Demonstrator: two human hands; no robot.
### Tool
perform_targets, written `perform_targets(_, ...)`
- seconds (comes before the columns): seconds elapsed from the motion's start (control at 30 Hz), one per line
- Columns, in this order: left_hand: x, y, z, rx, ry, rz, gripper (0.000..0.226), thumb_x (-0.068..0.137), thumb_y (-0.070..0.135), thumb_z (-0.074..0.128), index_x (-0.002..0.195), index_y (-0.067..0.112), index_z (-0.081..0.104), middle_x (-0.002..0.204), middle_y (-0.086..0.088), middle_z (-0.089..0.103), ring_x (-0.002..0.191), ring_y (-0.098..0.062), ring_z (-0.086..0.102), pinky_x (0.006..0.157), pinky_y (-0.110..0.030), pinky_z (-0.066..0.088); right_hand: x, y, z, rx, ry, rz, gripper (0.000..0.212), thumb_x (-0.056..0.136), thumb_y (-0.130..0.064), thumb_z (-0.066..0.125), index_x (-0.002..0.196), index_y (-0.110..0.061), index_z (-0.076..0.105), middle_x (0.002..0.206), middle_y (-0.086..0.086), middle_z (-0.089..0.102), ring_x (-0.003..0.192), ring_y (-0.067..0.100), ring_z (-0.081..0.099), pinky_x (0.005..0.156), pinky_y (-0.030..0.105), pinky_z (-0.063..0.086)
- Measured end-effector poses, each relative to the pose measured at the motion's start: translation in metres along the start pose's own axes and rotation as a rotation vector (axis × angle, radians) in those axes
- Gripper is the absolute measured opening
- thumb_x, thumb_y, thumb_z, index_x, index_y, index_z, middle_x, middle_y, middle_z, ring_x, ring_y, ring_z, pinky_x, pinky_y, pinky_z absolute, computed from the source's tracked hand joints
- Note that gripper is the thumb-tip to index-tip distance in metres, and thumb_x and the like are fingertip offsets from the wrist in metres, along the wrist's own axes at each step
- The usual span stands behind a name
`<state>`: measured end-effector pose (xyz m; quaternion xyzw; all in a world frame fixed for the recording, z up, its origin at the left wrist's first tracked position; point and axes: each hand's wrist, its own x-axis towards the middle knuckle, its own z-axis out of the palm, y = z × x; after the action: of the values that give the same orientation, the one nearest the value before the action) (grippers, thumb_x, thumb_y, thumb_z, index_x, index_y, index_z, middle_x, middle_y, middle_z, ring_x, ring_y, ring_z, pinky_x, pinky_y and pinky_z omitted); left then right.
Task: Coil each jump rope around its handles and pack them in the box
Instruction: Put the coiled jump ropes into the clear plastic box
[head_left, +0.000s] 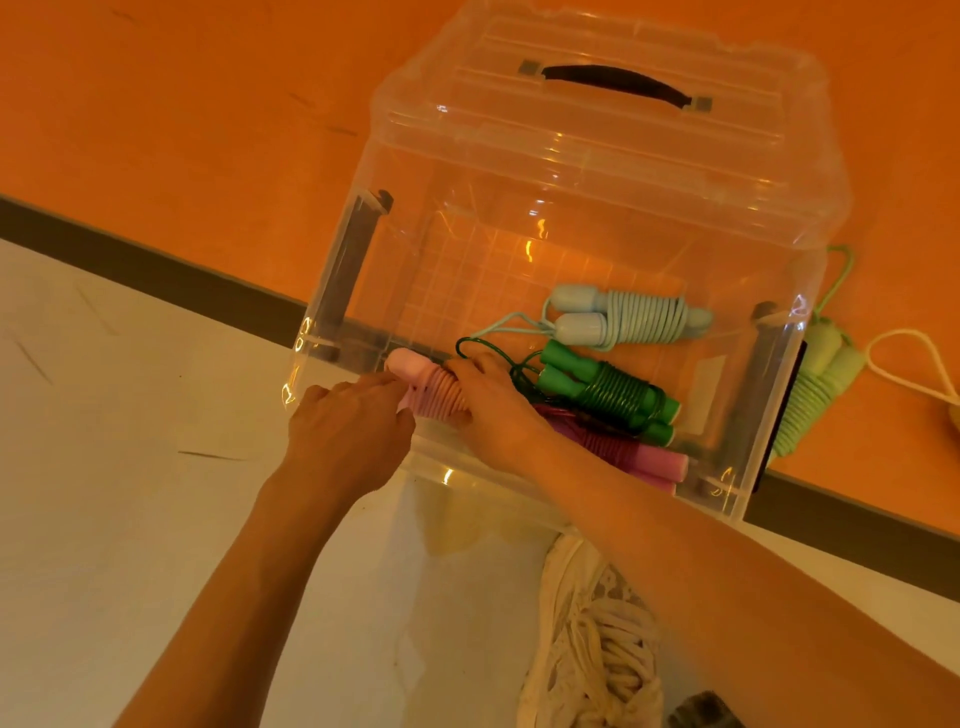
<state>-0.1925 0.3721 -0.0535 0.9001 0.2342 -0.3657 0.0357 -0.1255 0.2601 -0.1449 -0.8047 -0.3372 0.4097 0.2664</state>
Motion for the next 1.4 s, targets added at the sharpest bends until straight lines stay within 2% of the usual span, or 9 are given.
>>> perform_targets(0.2,0.013,0.006,-0.011,0.028,-0.141,-0.014,0.043,0.101,0.045,0.032,0.137,0.024,0.045,0.141,0.001,0.049,0.125,-0.021,0.049,0.104,-0.042,0.034,-0.009,-0.001,0.000,-0.148,0.065,-0.009,0.065,0.090,-0.004,0.053,0.149,-0.011,0.025,0.154,0.011,0.021,0.141,0.028,0.018,0.113,0.039,0.026)
perform_targets(0.3,0.014,0.008,-0.015,-0.047,-0.064,-0.063,0.039,0.100,0.043,0.036,0.128,0.021,0.053,0.130,-0.005,0.057,0.116,-0.025,0.054,0.095,-0.041,0.040,-0.022,-0.003,-0.010,-0.134,0.104,-0.043,0.064,0.091,-0.005,0.053,0.149,-0.009,0.026,0.155,0.007,0.021,0.140,0.025,0.022,0.113,0.035,0.026)
perform_targets(0.43,0.006,0.017,-0.021,-0.194,0.124,-0.079,0.039,0.098,0.045,0.042,0.127,0.022,0.055,0.127,-0.007,0.058,0.115,-0.028,0.054,0.089,-0.040,0.044,-0.046,0.000,-0.035,-0.174,0.147,-0.119,0.054,0.090,-0.013,0.056,0.141,-0.009,0.040,0.141,0.009,0.039,0.125,0.026,0.039,0.102,0.037,0.036)
perform_targets(0.57,0.002,0.040,-0.028,-0.278,0.177,0.008,0.045,0.095,0.045,0.048,0.134,0.022,0.051,0.133,-0.007,0.054,0.119,-0.030,0.051,0.092,-0.044,0.045,-0.071,0.012,-0.066,-0.213,0.190,-0.149,0.060,0.085,-0.013,0.060,0.141,-0.014,0.041,0.137,0.005,0.043,0.121,0.025,0.042,0.097,0.039,0.039)
perform_targets(0.73,-0.001,0.083,-0.042,-0.317,0.238,0.115,0.048,0.096,0.048,0.046,0.138,0.025,0.047,0.135,-0.004,0.052,0.119,-0.028,0.050,0.089,-0.039,0.042,-0.109,0.040,-0.100,-0.294,0.263,-0.131,0.047,0.083,-0.016,0.064,0.128,-0.009,0.054,0.124,0.010,0.050,0.113,0.028,0.049,0.095,0.043,0.043)
perform_targets(0.87,-0.006,0.119,-0.049,-0.340,0.283,0.221,0.045,0.095,0.041,0.049,0.135,0.020,0.050,0.129,-0.007,0.055,0.115,-0.029,0.052,0.090,-0.041,0.042,-0.142,0.064,-0.120,-0.269,0.304,-0.107,0.048,0.082,-0.015,0.058,0.130,-0.011,0.053,0.127,0.010,0.050,0.118,0.027,0.047,0.100,0.040,0.041)
perform_targets(1.0,-0.016,0.157,-0.056,-0.320,0.297,0.300,0.049,0.093,0.046,0.047,0.136,0.022,0.049,0.132,-0.005,0.053,0.116,-0.028,0.052,0.092,-0.044,0.045,-0.173,0.079,-0.132,-0.284,0.404,-0.086,0.044,0.083,-0.011,0.063,0.126,-0.011,0.055,0.131,0.010,0.050,0.120,0.025,0.046,0.096,0.035,0.041)
perform_targets(1.27,-0.032,0.224,-0.059,-0.411,0.369,0.512,0.046,0.094,0.037,0.051,0.137,0.019,0.049,0.141,-0.002,0.043,0.123,-0.023,0.048,0.092,-0.036,0.042,-0.205,0.131,-0.145,-0.197,0.530,0.087,0.045,0.080,-0.010,0.061,0.125,-0.009,0.056,0.130,0.014,0.050,0.119,0.032,0.049,0.094,0.045,0.045)
perform_targets(1.4,-0.035,0.257,-0.053,-0.500,0.386,0.627,0.047,0.094,0.033,0.053,0.138,0.017,0.046,0.144,-0.002,0.038,0.127,-0.017,0.044,0.098,-0.017,0.030,-0.219,0.163,-0.151,-0.195,0.582,0.177,0.045,0.079,-0.008,0.066,0.123,-0.007,0.058,0.128,0.014,0.050,0.119,0.033,0.049,0.093,0.048,0.045)
